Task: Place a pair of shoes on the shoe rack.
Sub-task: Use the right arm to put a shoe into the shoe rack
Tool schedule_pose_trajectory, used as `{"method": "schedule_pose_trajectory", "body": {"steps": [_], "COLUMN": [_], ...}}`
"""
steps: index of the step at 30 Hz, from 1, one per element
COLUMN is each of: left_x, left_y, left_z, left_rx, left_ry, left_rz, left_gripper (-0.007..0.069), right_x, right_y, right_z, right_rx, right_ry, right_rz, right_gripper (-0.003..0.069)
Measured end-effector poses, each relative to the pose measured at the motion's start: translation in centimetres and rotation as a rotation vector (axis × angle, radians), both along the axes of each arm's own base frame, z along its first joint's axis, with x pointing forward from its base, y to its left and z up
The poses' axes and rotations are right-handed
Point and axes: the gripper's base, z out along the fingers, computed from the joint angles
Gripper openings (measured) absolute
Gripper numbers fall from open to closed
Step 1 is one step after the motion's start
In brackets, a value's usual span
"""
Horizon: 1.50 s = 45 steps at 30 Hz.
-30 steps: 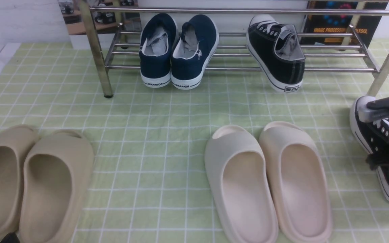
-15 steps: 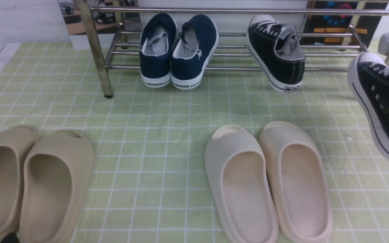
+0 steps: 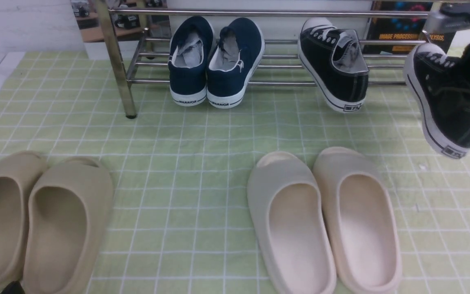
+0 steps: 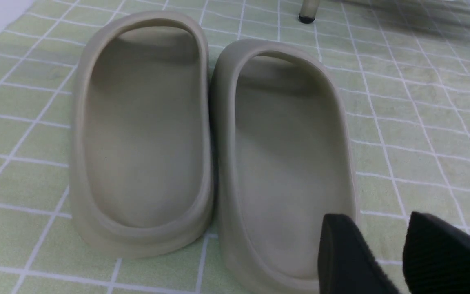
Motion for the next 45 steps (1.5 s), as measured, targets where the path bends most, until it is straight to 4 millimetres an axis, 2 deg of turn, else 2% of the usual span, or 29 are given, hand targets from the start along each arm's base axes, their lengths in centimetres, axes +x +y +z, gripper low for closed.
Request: {"method": "schedule_pose_trajectory", "body": {"steps": [4, 9, 18, 23, 28, 45], "left_x": [0.0, 0.0, 0.0, 0.0, 0.0, 0.0], "left_y": [0.0, 0.0, 0.0, 0.0, 0.0, 0.0], "left_z": [0.0, 0.0, 0.0, 0.0, 0.0, 0.0], "left_rx": [0.0, 0.0, 0.0, 0.0, 0.0, 0.0], "left_ry": [0.0, 0.0, 0.0, 0.0, 0.0, 0.0], "left_rz": [0.0, 0.0, 0.0, 0.0, 0.0, 0.0], "left_gripper": [0.0237, 0.0237, 0.0238, 0.0238, 0.0238, 0.0238], "right_x": [1.7, 4.3, 9.1, 10.9, 11.4, 11.9], "right_y": [1.1, 2.4, 2.1, 2.3, 2.6, 2.6], "right_z": [0.5, -0.1, -2.0, -3.3, -4.1, -4.1], "right_rx": [0.007, 0.005, -0.079, -0.088, -0.095, -0.125], "right_ry": [-0.029, -0.049, -0.101, -0.115, -0.117, -0.176], "right_rz": [0.051, 0.085, 0.088, 0.119, 0.164, 0.206], "right_gripper": [0.0019, 0.002, 0.002, 0.002, 0.002, 0.0023]}}
